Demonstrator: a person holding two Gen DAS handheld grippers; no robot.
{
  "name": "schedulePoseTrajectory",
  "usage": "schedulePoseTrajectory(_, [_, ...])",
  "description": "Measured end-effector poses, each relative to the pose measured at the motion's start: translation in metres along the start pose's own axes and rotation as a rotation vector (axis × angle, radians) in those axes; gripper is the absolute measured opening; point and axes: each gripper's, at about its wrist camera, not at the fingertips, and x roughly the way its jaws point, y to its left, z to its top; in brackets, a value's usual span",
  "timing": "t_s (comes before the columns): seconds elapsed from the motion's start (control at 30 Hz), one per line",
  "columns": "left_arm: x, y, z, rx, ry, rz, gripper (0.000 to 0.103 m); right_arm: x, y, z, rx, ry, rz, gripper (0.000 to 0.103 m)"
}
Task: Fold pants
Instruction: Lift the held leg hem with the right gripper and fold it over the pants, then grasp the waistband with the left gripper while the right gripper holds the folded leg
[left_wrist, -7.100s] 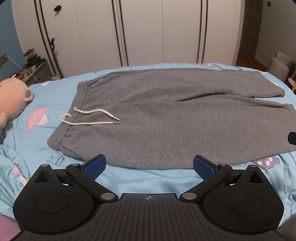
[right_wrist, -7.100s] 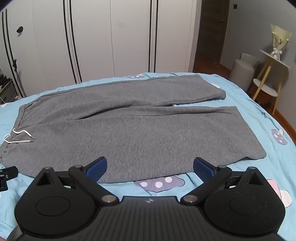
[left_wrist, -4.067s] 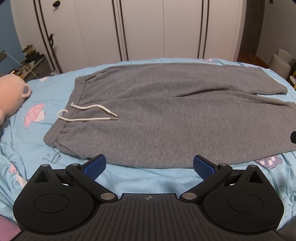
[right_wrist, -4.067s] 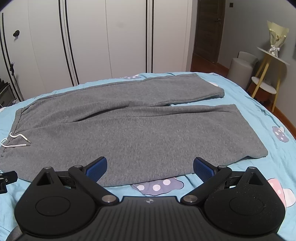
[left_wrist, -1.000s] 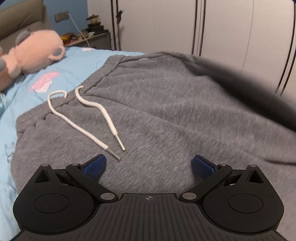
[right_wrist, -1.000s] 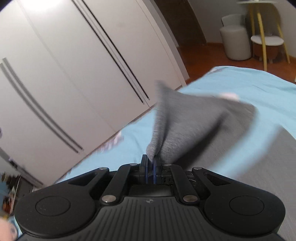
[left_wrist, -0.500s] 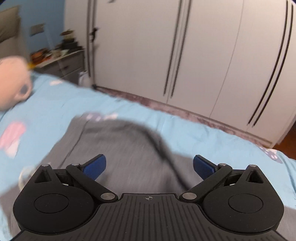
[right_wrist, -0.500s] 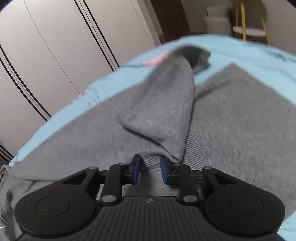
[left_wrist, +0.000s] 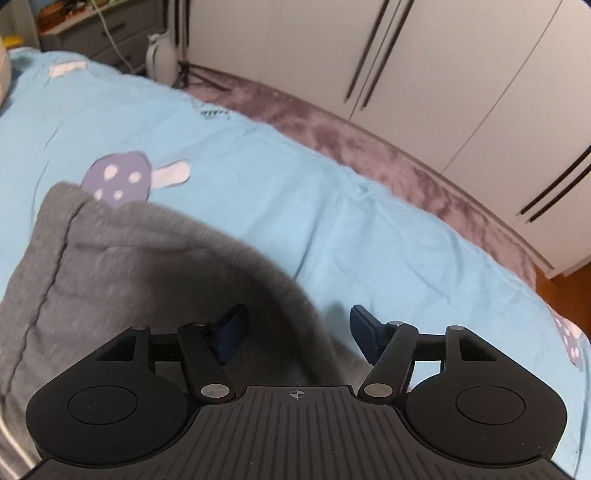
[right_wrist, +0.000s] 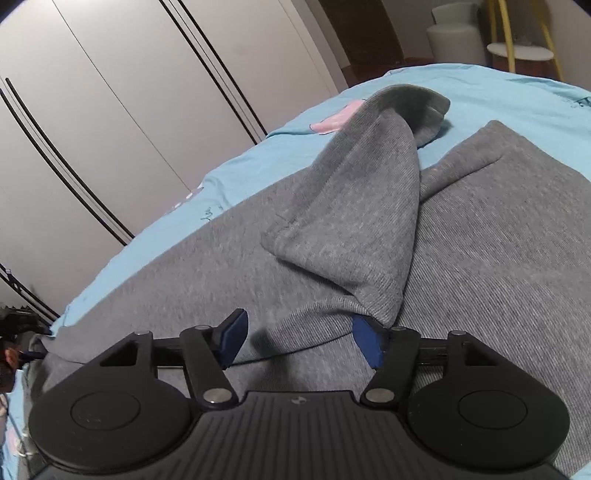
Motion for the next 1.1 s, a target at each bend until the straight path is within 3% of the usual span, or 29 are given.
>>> schedulePoseTrajectory(0.07, [0.007, -0.002, 0.000, 0.017, 0.014, 0.057, 0.029, -0.008, 0.009, 0.005, -0.062, -0.038, -0.005, 0.063])
schedulePoseTrajectory(0.13, [0.002, 0.000, -0.006, 0.012, 0.009, 0.023, 0.013, -0.017, 0.023, 0.007, -0.177, -0.092, -0.062, 0.062])
schedulePoseTrajectory(0.27, [-0.016, 0.006, -0.010, 0.002, -0.035, -0.004, 0.010, -0.018, 0.049, 0.000, -0.455, -0.208, -0.281, 0.062])
schedulePoseTrajectory(0.33, [-0.026, 0.010, -0.012, -0.017, -0.043, -0.022, 0.010, -0.003, 0.059, -0.004, -0.562, -0.220, -0.321, 0.065])
schedulePoseTrajectory(0.43, [-0.040, 0.021, -0.015, -0.040, -0.040, -0.049, 0.009, 0.036, 0.063, -0.006, -0.639, -0.091, -0.363, 0.065])
schedulePoseTrajectory(0.47, [-0.045, 0.025, -0.016, -0.041, -0.033, -0.054, 0.009, 0.048, 0.060, -0.006, -0.629, -0.045, -0.378, 0.063])
schedulePoseTrajectory(0.53, [-0.057, 0.032, -0.016, -0.044, -0.032, -0.067, 0.009, 0.056, 0.049, -0.002, -0.555, -0.017, -0.388, 0.036])
schedulePoseTrajectory(0.57, [-0.064, 0.035, -0.014, -0.049, -0.036, -0.083, 0.009, 0.053, 0.044, 0.004, -0.516, -0.041, -0.386, 0.004])
schedulePoseTrajectory(0.6, [-0.073, 0.039, -0.010, -0.057, -0.048, -0.097, 0.009, 0.052, 0.041, 0.012, -0.481, -0.042, -0.392, 0.005])
schedulePoseTrajectory(0.7, [-0.108, 0.042, 0.001, -0.052, -0.103, -0.142, 0.009, 0.045, 0.028, 0.054, -0.273, -0.035, -0.271, 0.004])
schedulePoseTrajectory(0.83, [-0.177, 0.054, -0.004, -0.026, -0.221, -0.253, 0.009, -0.026, 0.024, 0.127, -0.068, -0.242, -0.132, 0.004])
schedulePoseTrajectory(0.9, [-0.206, 0.071, -0.023, 0.017, -0.297, -0.314, 0.009, -0.077, 0.009, 0.145, 0.059, -0.337, 0.003, 0.004])
schedulePoseTrajectory(0.97, [-0.223, 0.099, -0.054, 0.037, -0.324, -0.345, 0.009, -0.121, -0.019, 0.139, 0.140, -0.409, 0.107, 0.004])
schedulePoseTrajectory(1.0, [-0.225, 0.116, -0.074, 0.043, -0.317, -0.339, 0.009, -0.137, -0.034, 0.129, 0.154, -0.434, 0.108, 0.004])
schedulePoseTrajectory(1.1, [-0.208, 0.159, -0.142, 0.078, -0.251, -0.317, 0.015, -0.155, -0.087, 0.080, 0.196, -0.409, -0.023, 0.004])
